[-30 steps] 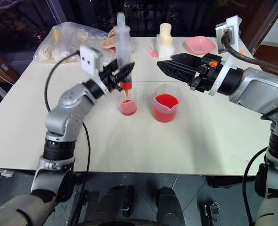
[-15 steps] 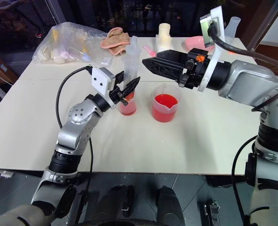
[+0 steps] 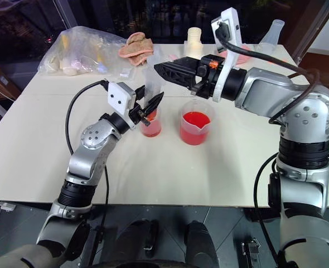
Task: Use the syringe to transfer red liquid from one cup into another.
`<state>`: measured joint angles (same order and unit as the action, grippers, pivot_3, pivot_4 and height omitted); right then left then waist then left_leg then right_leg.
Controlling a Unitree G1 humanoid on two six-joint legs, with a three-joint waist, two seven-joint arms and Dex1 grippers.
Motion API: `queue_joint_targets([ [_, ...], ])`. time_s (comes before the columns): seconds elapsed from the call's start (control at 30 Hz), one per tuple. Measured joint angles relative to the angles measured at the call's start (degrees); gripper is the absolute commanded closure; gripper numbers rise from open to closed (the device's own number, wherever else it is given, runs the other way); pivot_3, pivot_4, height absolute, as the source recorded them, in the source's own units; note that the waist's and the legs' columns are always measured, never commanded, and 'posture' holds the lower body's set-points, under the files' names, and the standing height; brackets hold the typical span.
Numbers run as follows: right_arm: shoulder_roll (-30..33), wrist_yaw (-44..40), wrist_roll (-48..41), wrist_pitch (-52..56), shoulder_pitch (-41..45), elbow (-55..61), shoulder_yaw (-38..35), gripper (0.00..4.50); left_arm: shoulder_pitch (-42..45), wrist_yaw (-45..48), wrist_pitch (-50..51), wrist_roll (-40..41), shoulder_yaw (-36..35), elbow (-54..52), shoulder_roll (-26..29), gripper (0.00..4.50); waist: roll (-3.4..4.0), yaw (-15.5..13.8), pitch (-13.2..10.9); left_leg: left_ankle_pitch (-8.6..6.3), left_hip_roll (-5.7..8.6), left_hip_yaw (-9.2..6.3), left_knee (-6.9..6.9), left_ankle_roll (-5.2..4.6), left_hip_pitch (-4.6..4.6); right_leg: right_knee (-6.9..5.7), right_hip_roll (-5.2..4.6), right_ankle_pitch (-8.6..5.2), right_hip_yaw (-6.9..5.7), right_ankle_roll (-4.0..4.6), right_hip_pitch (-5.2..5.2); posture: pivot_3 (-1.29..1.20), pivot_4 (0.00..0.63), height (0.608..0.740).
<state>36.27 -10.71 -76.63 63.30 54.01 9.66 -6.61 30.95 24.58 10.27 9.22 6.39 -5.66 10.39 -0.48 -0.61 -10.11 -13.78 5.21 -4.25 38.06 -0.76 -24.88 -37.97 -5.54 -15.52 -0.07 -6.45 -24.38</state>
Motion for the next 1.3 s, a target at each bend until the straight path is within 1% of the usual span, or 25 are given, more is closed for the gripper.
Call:
queue_joint_targets([
  [0.2, -3.49, 0.15, 0.37, 0.44, 2.42, -0.06, 0.1, 0.65, -0.25, -0.13, 0.04, -0.07, 0.09, -0.05, -0.42, 2.98, 0.0, -0.06, 0.0, 0.0, 0.01, 0.0, 0.0, 0.0, 0.0, -0.01, 0.0, 0.0, 0.0, 0.0, -0.01, 0.0, 0.15, 0.74],
  [0.4, -4.59, 0.29, 0.56, 1.43, 2.99, -0.07, 0.1, 0.65, -1.29, -0.4, 0.14, -0.26, 0.12, -0.06, -0.4, 2.98, 0.0, -0.07, 0.0, 0.0, 0.01, 0.0, 0.0, 0.0, 0.0, -0.01, -0.01, 0.0, 0.0, 0.0, -0.02, 0.0, 0.15, 0.74],
  [0.53, -6.48, 0.14, 1.25, 1.61, 3.67, -0.3, 0.54, 0.65, -1.3, -0.42, 0.14, -0.29, 0.3, -0.08, -0.6, 2.98, 0.01, 0.04, 0.0, 0.0, 0.0, -0.01, -0.01, 0.0, 0.0, -0.01, 0.0, 0.0, 0.0, 0.0, -0.03, 0.0, 0.15, 0.74],
  [0.57, -6.9, 0.07, 1.55, 1.65, 3.74, -0.5, 0.8, 1.15, -1.3, -0.42, 0.14, -0.3, 0.31, -0.09, -0.63, 2.98, 0.01, 0.07, 0.0, 0.0, 0.0, 0.0, -0.01, 0.0, 0.0, -0.02, 0.0, 0.0, 0.0, 0.0, -0.03, 0.0, 0.15, 0.74],
  [0.63, -8.03, -0.33, 3.43, 1.48, 4.37, -2.04, 1.0, 1.9, -1.43, -0.43, 0.11, -0.3, 0.28, -0.08, -0.62, 2.98, 0.01, 0.05, 0.0, 0.0, 0.01, 0.0, -0.01, 0.01, 0.0, -0.02, 0.0, 0.0, 0.0, 0.0, -0.03, 0.0, 0.15, 0.74],
  [0.7, -8.82, -1.15, 5.81, 1.03, 5.08, -3.74, 1.46, 2.96, -1.51, -0.49, 0.05, -0.29, 0.13, -0.08, -0.6, 2.98, 0.01, 0.03, 0.0, 0.01, 0.01, -0.01, -0.01, 0.01, 0.0, -0.02, 0.01, 0.0, -0.01, 0.0, -0.03, 0.0, 0.15, 0.74],
  [0.8, -10.04, -3.23, 9.61, 0.18, 5.76, -6.24, 2.03, 4.41, -1.79, -0.53, -0.22, -0.29, -0.1, -0.07, -0.56, 2.98, 0.01, 0.03, 0.01, 0.01, 0.01, 0.0, -0.01, 0.01, 0.0, -0.02, 0.01, 0.0, -0.01, 0.0, -0.04, 0.0, 0.15, 0.74],
  [0.83, -10.52, -4.51, 10.68, -0.19, 5.94, -7.0, 2.3, 4.47, -1.84, -0.44, -0.43, -0.34, -0.17, -0.03, -0.45, 2.98, 0.01, 0.03, 0.01, 0.01, 0.02, 0.0, -0.01, 0.02, 0.0, -0.02, 0.01, 0.0, -0.01, 0.0, -0.04, 0.0, 0.15, 0.74],
  [1.0, -11.31, -8.69, 14.61, -0.42, 7.29, -7.87, 3.0, 4.47, -1.66, -0.68, -0.91, -0.24, -0.78, 0.22, -0.58, 2.98, 0.01, 0.02, 0.0, 0.01, 0.02, -0.01, -0.03, 0.02, 0.0, -0.02, 0.01, 0.0, -0.01, 0.0, -0.05, 0.0, 0.15, 0.74],
  [1.3, -12.72, -10.91, 17.04, 0.49, 7.95, -7.53, 2.25, 4.47, -0.48, -0.67, -0.58, 0.29, -1.55, 0.49, -0.51, 2.98, 0.02, 0.11, 0.0, 0.01, 0.02, -0.01, -0.05, 0.03, 0.0, -0.02, 0.01, 0.01, -0.01, 0.0, -0.07, 0.0, 0.15, 0.74],
])
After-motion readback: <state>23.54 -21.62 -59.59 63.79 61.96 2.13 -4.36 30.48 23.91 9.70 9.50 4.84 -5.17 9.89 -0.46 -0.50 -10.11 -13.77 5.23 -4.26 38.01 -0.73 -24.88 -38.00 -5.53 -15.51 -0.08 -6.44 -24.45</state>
